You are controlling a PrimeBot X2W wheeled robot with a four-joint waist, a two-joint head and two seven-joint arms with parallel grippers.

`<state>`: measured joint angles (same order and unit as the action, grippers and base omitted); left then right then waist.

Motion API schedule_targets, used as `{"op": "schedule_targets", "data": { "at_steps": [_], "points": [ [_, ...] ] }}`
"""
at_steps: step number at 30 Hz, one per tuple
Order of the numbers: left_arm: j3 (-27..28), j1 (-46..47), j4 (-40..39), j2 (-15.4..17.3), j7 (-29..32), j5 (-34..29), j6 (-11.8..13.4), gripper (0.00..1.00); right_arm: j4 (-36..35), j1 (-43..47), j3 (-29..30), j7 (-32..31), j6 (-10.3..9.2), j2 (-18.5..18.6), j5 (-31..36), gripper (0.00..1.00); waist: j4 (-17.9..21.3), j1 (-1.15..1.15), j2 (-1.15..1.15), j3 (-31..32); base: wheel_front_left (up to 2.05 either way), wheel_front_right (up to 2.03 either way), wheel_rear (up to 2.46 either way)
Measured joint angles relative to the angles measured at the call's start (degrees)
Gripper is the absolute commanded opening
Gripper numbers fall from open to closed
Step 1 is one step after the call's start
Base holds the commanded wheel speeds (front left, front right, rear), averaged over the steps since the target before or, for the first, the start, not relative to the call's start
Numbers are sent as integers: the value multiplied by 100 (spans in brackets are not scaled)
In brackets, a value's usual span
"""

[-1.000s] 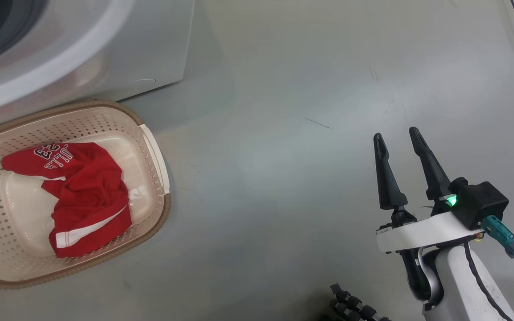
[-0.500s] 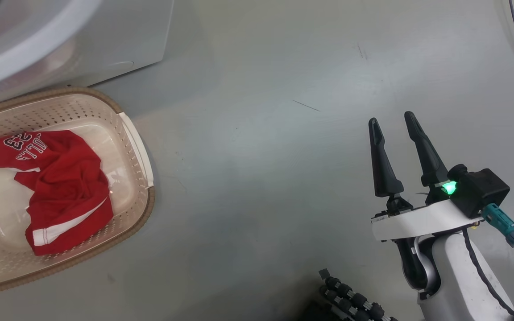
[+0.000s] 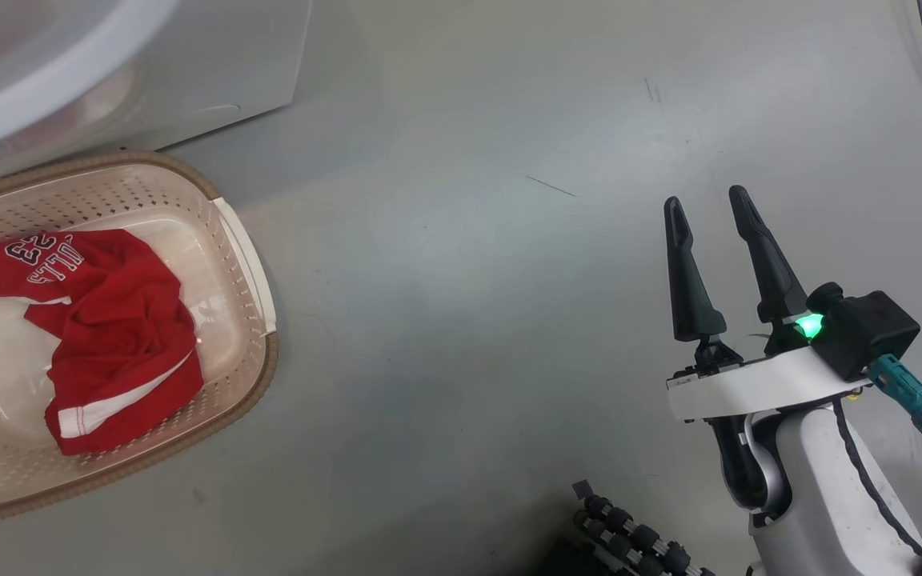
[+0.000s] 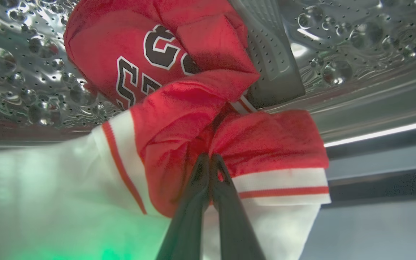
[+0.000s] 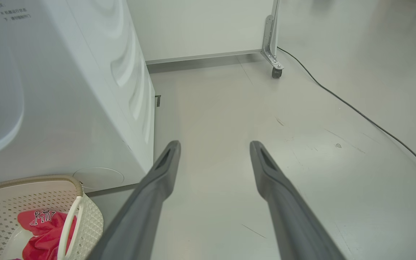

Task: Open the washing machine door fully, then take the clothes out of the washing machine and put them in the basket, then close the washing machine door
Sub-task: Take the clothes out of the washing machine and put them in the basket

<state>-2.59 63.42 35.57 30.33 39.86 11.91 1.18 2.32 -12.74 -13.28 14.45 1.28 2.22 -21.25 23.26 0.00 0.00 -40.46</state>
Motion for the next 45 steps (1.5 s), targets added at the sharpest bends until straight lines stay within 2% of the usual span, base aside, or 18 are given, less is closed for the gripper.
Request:
{"op": "schedule_targets", "data": {
  "at_steps": [8, 14, 18, 24, 28, 36, 45],
  "points": [
    [-225, 76, -123, -55, -136, -100, -135, 0, -8, -8, 83, 0, -41, 3, 18, 100, -98, 0, 0, 5, 0, 0, 0],
    [-214, 132, -296, -169, -597, -74, -151, 0, -18, -15, 145, 0, -42, 0, 37, 100, -234, 0, 0, 53, 0, 0, 0],
    [-271, 149, -390, -398, -929, -35, -157, 0, -33, -29, 207, 0, -34, 5, 188, 100, -355, 0, 0, 86, 0, 0, 0],
    [-122, 125, -521, -606, -1628, 88, -148, 0, -26, -31, 219, 0, -14, 4, 292, 100, -534, 0, 0, 183, 0, 0, 0],
    [-18, 10, -650, -865, -2118, 229, -125, 0, -26, -31, 314, 0, 18, 8, 392, 100, -656, 0, 0, 268, 0, 0, 0],
    [151, -731, -1026, -1203, -3340, 372, 38, 0, -8, -32, 424, 0, 19, 10, 531, 100, -883, 0, 0, 558, 0, 0, 0],
    [183, -1658, -1502, -1621, -4353, 397, 156, 0, 77, 59, 489, 0, 65, 34, 677, 100, -1088, 0, 0, 954, 0, 0, 0]
  ]
}}
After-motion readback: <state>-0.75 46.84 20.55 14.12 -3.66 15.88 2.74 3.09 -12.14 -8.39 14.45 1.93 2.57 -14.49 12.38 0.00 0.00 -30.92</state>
